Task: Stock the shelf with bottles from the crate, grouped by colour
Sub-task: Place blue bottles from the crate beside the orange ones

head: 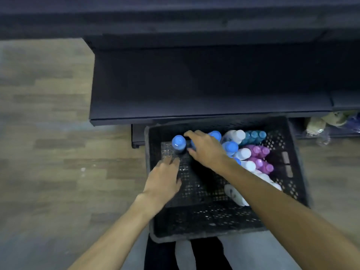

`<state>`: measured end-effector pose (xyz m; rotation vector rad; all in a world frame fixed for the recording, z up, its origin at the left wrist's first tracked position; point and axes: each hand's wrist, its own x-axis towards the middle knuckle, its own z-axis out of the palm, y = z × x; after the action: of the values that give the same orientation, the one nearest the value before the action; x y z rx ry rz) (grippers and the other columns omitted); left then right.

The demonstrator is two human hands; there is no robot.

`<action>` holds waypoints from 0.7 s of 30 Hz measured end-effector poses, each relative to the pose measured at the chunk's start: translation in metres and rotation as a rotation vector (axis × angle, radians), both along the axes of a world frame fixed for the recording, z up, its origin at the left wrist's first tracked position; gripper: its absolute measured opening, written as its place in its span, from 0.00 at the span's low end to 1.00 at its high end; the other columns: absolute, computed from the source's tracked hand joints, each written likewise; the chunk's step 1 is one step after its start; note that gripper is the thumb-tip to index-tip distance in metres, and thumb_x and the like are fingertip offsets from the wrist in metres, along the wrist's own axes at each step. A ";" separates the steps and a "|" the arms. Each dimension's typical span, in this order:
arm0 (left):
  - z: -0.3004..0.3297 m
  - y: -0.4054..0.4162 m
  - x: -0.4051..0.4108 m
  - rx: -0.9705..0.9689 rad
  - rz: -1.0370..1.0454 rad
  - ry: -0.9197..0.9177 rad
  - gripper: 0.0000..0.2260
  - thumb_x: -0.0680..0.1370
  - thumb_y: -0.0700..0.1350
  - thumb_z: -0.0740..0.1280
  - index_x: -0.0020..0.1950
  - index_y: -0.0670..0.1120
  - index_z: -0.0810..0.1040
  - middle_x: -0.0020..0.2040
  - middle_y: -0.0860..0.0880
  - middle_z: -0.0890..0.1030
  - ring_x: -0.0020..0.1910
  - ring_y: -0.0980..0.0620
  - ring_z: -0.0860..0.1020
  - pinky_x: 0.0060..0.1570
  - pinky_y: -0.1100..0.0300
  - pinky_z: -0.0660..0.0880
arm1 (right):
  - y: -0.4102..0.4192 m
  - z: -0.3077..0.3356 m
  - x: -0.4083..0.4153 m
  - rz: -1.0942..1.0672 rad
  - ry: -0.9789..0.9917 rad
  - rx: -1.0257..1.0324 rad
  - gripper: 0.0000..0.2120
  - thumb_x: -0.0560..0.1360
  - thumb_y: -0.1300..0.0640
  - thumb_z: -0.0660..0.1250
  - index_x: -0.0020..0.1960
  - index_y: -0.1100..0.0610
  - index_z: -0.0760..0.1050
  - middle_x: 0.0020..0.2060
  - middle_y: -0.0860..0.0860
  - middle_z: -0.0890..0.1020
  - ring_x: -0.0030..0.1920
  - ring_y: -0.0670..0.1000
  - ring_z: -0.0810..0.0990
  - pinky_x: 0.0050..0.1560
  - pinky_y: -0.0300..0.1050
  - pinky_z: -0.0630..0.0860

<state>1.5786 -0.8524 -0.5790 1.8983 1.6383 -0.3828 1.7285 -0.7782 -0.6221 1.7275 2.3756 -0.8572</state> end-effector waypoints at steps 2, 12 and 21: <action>-0.022 -0.004 -0.002 -0.037 0.012 -0.015 0.22 0.78 0.47 0.65 0.70 0.45 0.65 0.63 0.45 0.71 0.60 0.44 0.73 0.56 0.54 0.73 | 0.004 -0.031 -0.018 0.006 0.009 0.001 0.18 0.75 0.59 0.66 0.64 0.55 0.71 0.56 0.55 0.77 0.53 0.59 0.79 0.44 0.52 0.76; -0.062 -0.025 -0.013 -0.039 0.079 -0.118 0.14 0.77 0.44 0.66 0.62 0.45 0.70 0.57 0.47 0.74 0.55 0.46 0.75 0.50 0.53 0.75 | 0.018 -0.087 -0.034 0.029 -0.037 -0.006 0.24 0.76 0.62 0.67 0.70 0.57 0.68 0.58 0.58 0.76 0.55 0.61 0.79 0.47 0.50 0.73; -0.027 -0.009 -0.002 0.010 0.378 -0.341 0.24 0.74 0.44 0.71 0.66 0.44 0.64 0.56 0.46 0.74 0.53 0.45 0.76 0.43 0.58 0.69 | 0.023 0.053 0.006 -0.055 0.188 0.147 0.21 0.71 0.44 0.70 0.61 0.50 0.74 0.53 0.48 0.81 0.52 0.53 0.79 0.51 0.49 0.74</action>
<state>1.5767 -0.8610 -0.6060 1.5115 1.7100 0.1002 1.7345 -0.7555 -0.5689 1.8490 2.5825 -0.9112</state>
